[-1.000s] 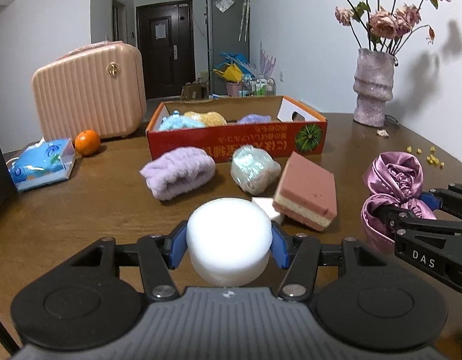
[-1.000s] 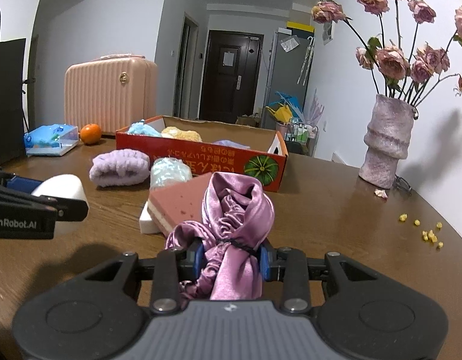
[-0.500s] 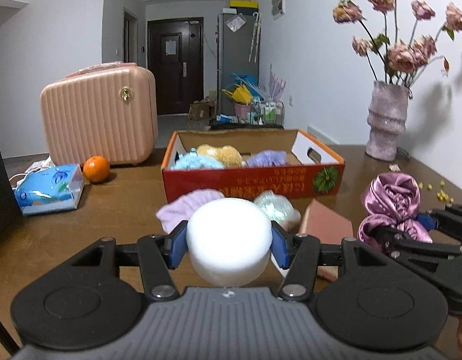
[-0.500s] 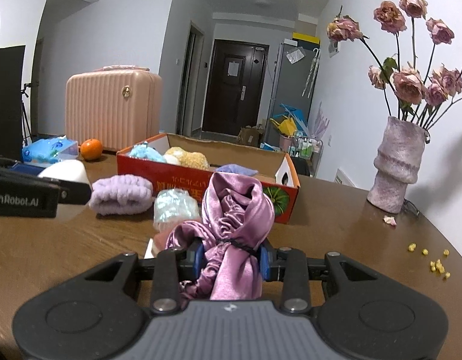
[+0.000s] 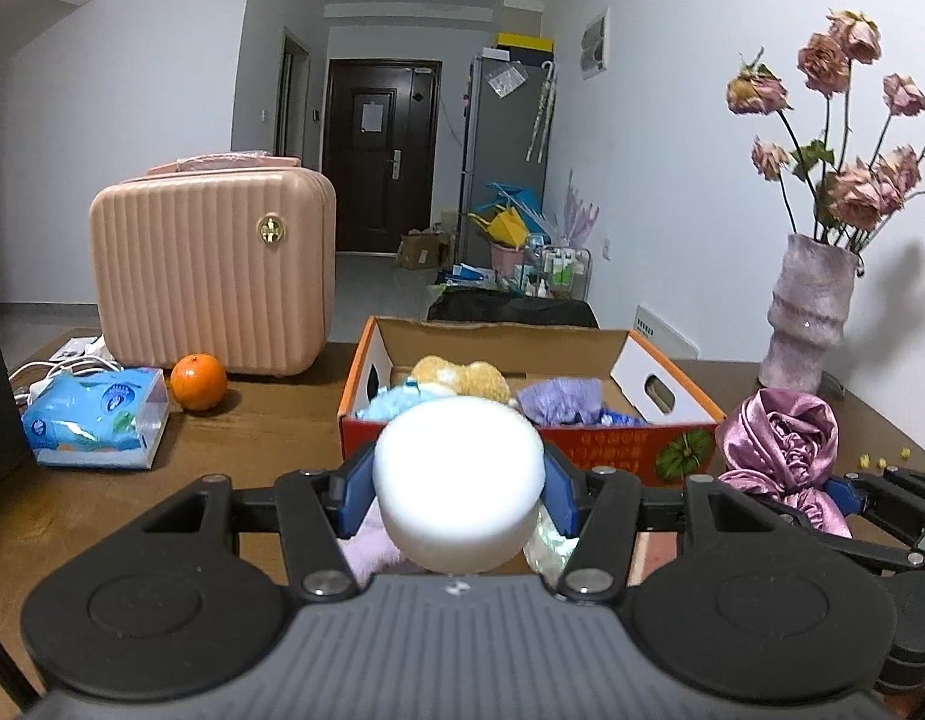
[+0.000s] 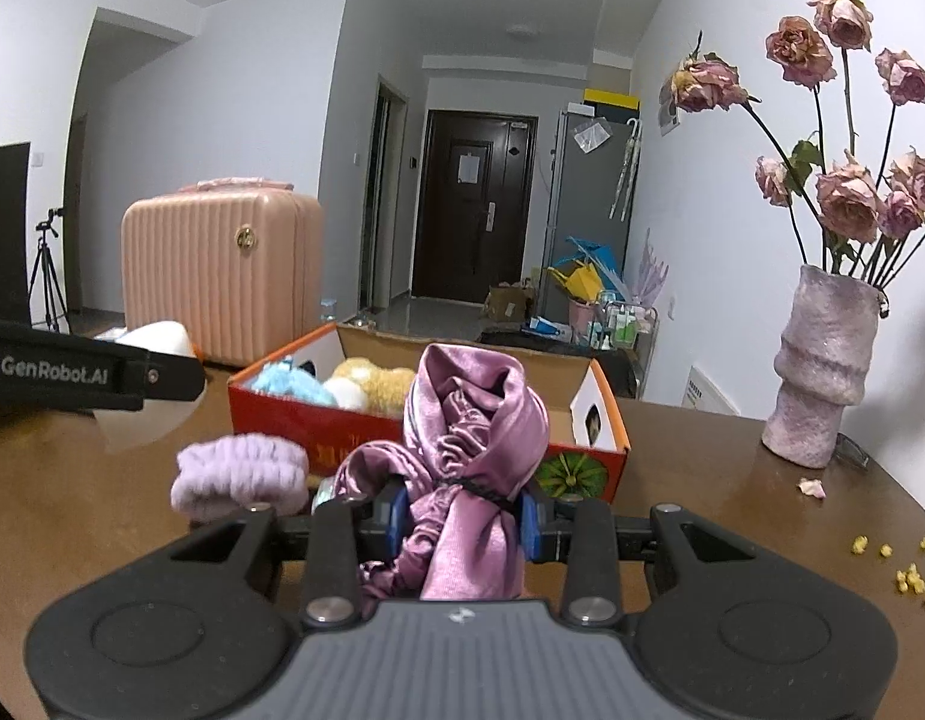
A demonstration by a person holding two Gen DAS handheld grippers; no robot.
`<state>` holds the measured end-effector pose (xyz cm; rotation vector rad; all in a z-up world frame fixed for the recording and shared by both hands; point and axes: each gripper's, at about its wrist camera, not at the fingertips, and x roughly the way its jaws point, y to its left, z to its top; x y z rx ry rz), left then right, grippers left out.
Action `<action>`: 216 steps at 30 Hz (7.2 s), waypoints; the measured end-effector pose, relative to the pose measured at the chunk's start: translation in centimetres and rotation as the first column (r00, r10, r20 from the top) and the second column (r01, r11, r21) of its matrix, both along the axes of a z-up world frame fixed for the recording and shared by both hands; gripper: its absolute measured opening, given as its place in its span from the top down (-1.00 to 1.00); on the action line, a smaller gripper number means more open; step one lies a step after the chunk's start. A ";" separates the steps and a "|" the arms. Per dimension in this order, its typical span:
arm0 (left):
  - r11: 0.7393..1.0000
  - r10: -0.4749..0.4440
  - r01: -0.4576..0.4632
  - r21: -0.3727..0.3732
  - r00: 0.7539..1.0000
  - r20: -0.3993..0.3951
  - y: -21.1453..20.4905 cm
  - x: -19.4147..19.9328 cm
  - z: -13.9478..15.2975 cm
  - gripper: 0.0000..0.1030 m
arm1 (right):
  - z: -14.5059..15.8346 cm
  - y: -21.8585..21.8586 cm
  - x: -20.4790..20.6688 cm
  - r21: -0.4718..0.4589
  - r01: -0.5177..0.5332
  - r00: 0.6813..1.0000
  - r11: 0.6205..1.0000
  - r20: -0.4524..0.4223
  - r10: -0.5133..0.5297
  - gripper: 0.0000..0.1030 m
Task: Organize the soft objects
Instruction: 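Carry the foam puck in the left gripper to the box while the right carries the scrunchie, then open both grippers to drop the foam puck and scrunchie into the box, then bring both tools back from the box to the soft items on the table, then lower the right gripper over the pink sponge and close on it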
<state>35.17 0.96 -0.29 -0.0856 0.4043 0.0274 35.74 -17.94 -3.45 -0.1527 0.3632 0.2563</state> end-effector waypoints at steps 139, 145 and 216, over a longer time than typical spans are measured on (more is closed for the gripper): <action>0.969 0.246 -0.246 0.009 0.969 0.040 2.9 15.1 -1.7 -1.00 | -1.6 0.9 18.6 0.028 0.077 0.997 0.997 -0.016 -0.077 -1.00; 0.970 0.242 -0.243 0.016 0.969 0.041 2.9 13.8 -1.8 -1.00 | -1.2 0.1 17.2 0.041 0.088 0.996 0.995 -0.011 -0.088 -1.00; 0.998 0.050 -0.050 0.035 0.999 0.005 3.8 -6.4 -3.9 -1.00 | -2.3 -2.0 -4.3 0.060 0.030 1.000 0.998 -0.002 -0.030 -1.00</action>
